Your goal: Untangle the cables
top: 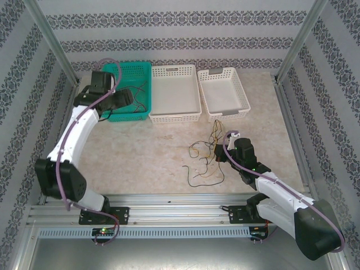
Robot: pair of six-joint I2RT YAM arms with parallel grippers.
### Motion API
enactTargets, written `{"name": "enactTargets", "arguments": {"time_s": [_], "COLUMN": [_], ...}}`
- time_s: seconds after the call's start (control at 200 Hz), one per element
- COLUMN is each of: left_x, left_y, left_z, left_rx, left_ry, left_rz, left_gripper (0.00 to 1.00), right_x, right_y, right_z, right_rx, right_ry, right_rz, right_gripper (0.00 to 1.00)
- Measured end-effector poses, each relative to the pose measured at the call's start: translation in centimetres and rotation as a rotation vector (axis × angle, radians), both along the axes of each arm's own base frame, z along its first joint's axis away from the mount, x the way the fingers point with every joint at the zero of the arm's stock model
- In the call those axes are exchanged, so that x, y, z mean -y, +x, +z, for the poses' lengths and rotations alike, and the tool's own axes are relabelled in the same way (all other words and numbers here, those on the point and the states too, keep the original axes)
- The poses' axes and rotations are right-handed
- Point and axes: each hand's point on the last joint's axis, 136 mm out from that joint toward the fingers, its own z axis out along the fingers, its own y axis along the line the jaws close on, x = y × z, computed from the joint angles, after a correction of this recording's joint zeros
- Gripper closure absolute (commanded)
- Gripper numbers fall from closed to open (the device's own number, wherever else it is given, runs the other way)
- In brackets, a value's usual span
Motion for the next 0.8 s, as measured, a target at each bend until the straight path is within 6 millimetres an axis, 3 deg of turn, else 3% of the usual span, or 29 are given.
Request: {"name": "enactTargets", "arguments": {"time_s": [0.11, 0.275, 0.39, 0.515, 0.649, 0.799], "left_x": [4.9, 13.3, 16.4, 19.4, 23.3, 27.6], "left_y": [-3.0, -7.4, -9.4, -10.1, -11.3, -13.6], "left_z": [-0.3, -3.4, -5.7, -6.9, -7.4, -6.7], "left_rx": [0.004, -0.062, -0.108, -0.127, -0.126, -0.110], "left_ry": [-0.070, -0.172, -0.230, -0.294, -0.356, -0.425], "left_rz": [-0.111, -0.317, -0.381, -0.433, -0.522, -0.646], "left_gripper": [0.23, 0.23, 0.23, 0.23, 0.23, 0.22], "right_x": [-0.7, -2.5, -3.6, -4.3, -4.8, -4.9], "right_y": [0.0, -0.3, -0.7, -0.9, -1.1, -1.2], "right_z": [0.8, 2.3, 3.4, 4.4, 4.8, 4.8], "right_rx": [0.025, 0.070, 0.102, 0.131, 0.143, 0.142], "right_ry": [0.031, 0.092, 0.130, 0.163, 0.179, 0.181], "right_rz": [0.035, 0.122, 0.178, 0.219, 0.248, 0.256], "right_gripper": [1.00, 1.00, 1.00, 1.00, 1.00, 1.00]}}
